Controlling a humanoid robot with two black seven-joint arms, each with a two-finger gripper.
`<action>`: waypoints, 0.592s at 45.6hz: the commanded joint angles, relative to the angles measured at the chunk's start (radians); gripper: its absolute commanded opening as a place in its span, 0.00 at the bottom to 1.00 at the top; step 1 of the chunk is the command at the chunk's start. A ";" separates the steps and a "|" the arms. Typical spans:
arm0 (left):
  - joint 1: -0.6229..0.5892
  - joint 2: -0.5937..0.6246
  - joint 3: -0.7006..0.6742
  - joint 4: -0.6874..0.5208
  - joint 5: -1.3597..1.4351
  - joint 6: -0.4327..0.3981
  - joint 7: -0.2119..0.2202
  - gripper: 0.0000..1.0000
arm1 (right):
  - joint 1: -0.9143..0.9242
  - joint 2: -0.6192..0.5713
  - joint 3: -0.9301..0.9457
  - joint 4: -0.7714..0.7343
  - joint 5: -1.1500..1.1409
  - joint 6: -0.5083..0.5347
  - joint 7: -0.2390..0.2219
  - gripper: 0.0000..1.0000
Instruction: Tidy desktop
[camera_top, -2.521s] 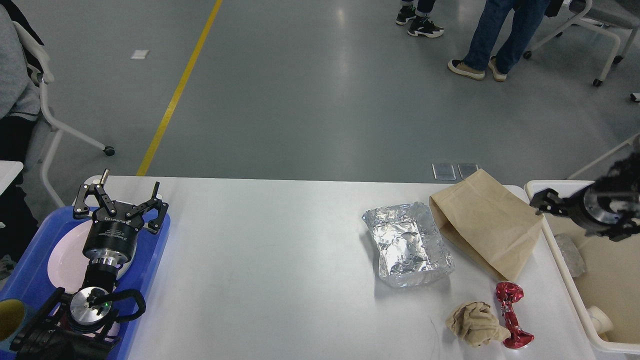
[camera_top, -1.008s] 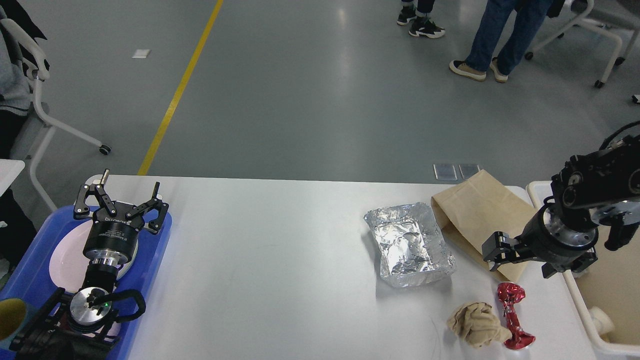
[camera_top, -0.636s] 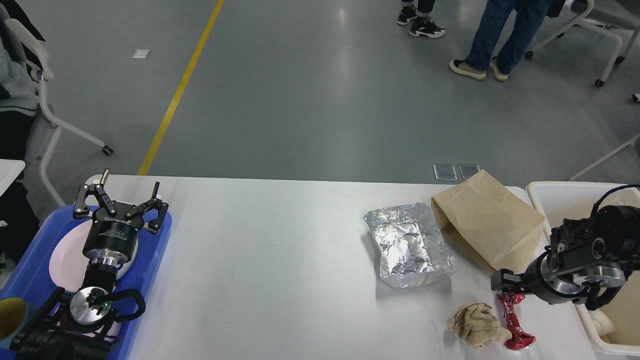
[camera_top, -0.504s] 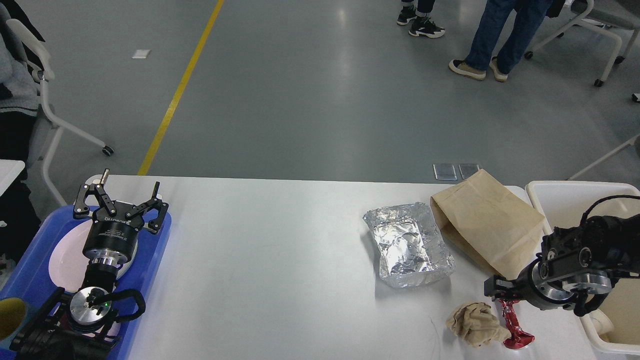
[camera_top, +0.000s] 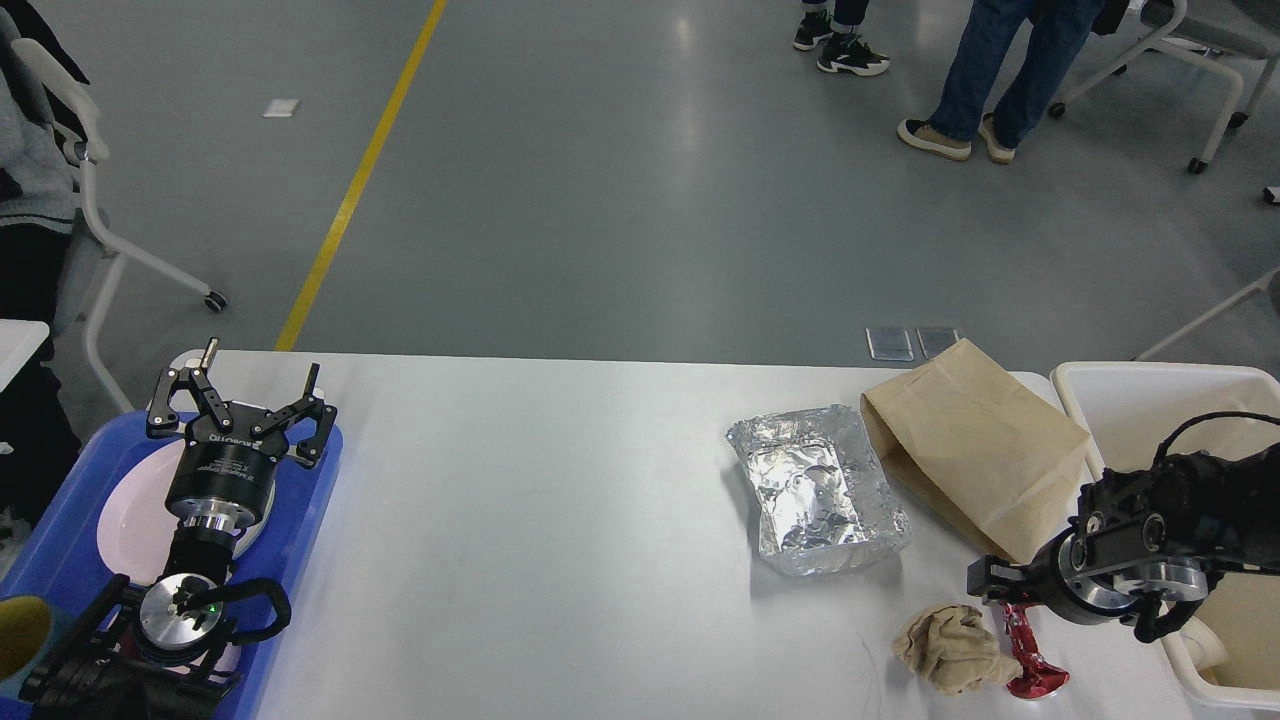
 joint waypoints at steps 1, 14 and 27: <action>0.000 0.000 0.000 0.000 0.000 0.000 0.000 0.96 | -0.032 0.002 0.023 -0.020 0.000 0.000 0.000 0.94; 0.000 0.000 0.000 0.000 0.000 0.000 0.000 0.96 | -0.093 0.030 0.042 -0.083 0.002 -0.002 0.000 0.85; 0.000 0.000 0.000 0.000 0.000 0.000 0.000 0.96 | -0.096 0.030 0.048 -0.081 0.009 0.001 0.000 0.26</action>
